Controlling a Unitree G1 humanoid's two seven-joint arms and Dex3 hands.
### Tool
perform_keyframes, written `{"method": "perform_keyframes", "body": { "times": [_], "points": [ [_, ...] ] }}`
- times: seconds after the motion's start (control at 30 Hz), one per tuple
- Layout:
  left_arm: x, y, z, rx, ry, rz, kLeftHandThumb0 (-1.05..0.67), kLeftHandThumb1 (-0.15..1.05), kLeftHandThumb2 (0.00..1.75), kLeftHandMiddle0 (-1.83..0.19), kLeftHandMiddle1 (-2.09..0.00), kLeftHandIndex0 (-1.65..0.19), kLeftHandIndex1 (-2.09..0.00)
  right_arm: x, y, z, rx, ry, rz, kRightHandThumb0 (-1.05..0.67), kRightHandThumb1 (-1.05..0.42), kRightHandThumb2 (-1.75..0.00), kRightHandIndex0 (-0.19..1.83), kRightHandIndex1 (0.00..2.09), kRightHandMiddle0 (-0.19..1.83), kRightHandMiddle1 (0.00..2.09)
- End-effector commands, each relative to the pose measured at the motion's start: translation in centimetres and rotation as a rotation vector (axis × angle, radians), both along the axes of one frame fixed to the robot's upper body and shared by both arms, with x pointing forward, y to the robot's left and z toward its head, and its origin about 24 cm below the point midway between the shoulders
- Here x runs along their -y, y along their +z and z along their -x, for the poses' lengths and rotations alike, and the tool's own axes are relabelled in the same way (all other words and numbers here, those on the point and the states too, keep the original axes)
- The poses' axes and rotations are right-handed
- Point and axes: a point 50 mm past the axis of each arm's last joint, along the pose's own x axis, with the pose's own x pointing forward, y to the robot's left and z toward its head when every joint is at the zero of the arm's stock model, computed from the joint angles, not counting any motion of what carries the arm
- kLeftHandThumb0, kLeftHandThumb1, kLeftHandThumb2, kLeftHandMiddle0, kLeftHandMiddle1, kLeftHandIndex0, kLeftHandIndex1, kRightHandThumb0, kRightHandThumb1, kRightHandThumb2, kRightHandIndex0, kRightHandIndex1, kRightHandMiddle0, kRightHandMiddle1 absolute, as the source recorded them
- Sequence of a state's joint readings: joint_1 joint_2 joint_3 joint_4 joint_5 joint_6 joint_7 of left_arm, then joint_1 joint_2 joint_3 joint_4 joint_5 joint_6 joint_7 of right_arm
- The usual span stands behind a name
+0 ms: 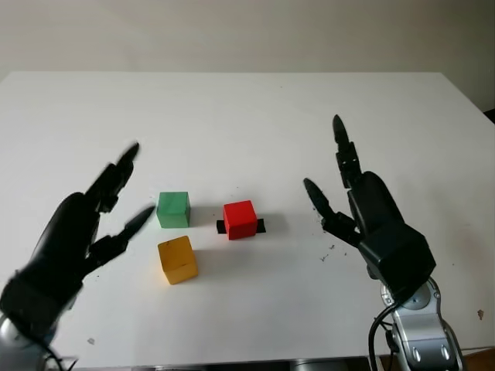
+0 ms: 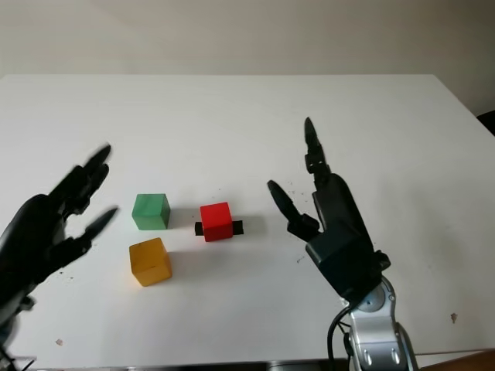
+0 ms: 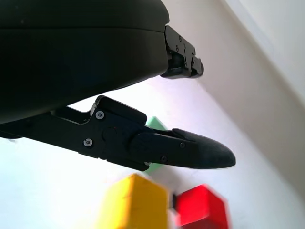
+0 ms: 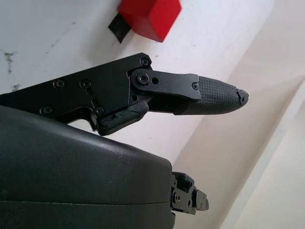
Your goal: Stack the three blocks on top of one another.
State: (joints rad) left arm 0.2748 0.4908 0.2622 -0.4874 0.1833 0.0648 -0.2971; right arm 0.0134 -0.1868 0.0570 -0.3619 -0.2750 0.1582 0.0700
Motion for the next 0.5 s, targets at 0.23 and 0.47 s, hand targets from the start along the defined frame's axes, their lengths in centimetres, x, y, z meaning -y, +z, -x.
{"method": "perform_keyframes", "body": {
  "times": [0.23,0.47],
  "points": [
    [-0.5,0.4,2.1,-0.036,-0.030,-0.260,-0.83,0.99,0.06,0.04,-0.03,-0.29,-0.05,0.4,0.5,0.0,0.012,-0.057,-0.046,-0.75,-1.05,-0.58,-0.16,0.05,-0.13,0.06],
    [-0.3,-0.4,2.0,-0.056,-0.046,-0.331,-0.82,0.95,0.04,0.08,-0.04,-0.29,-0.06,0.4,0.4,-0.1,0.004,-0.070,-0.053,-0.76,-1.05,-0.57,-0.16,0.05,-0.12,0.06]
  ]
}}
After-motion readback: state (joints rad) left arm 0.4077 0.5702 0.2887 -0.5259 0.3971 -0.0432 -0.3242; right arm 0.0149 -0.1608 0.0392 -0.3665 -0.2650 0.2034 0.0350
